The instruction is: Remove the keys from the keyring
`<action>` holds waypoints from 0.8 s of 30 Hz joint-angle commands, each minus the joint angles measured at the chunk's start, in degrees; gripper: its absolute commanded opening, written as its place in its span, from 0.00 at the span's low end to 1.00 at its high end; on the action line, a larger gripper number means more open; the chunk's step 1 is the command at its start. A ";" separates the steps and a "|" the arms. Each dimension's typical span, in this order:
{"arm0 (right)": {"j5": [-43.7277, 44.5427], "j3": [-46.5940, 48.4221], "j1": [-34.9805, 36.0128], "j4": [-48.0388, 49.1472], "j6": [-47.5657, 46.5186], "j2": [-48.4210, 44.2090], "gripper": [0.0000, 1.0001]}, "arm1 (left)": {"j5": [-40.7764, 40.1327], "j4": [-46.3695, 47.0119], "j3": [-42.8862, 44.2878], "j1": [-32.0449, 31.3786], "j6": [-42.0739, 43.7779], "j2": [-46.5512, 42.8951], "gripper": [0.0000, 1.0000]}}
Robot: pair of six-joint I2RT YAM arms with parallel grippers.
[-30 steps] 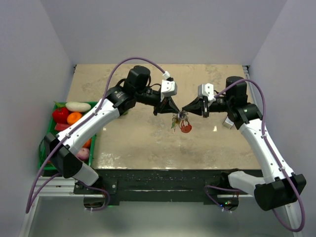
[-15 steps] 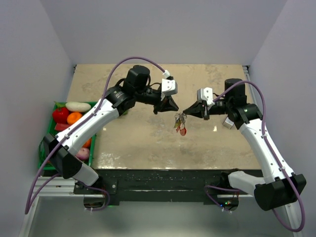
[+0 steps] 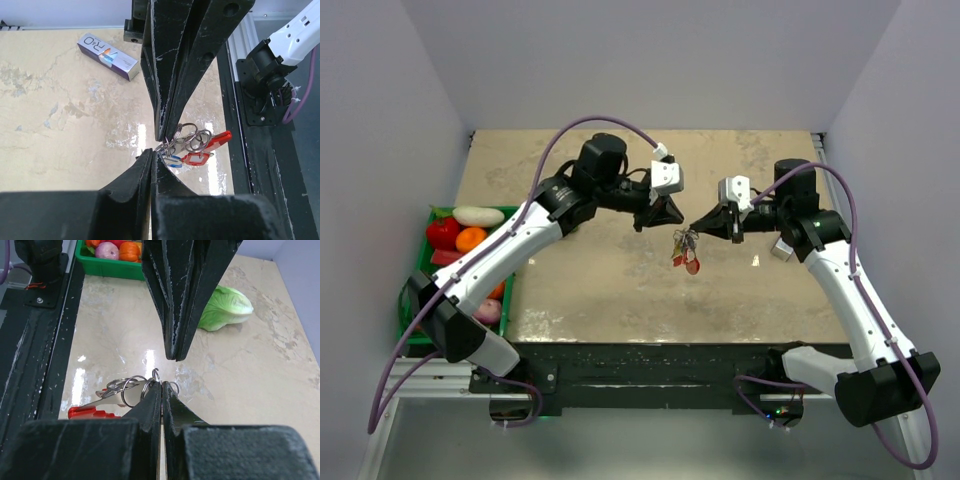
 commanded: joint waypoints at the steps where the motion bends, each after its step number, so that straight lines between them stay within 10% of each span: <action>1: -1.10 2.67 0.26 -1.61 -2.30 -1.53 0.00 | -1.12 1.20 -2.24 -0.30 1.37 -1.66 0.16; 24: -1.98 2.32 0.26 -2.50 -3.01 -2.59 0.00 | 5.30 5.42 -4.44 -0.21 -2.67 1.15 0.33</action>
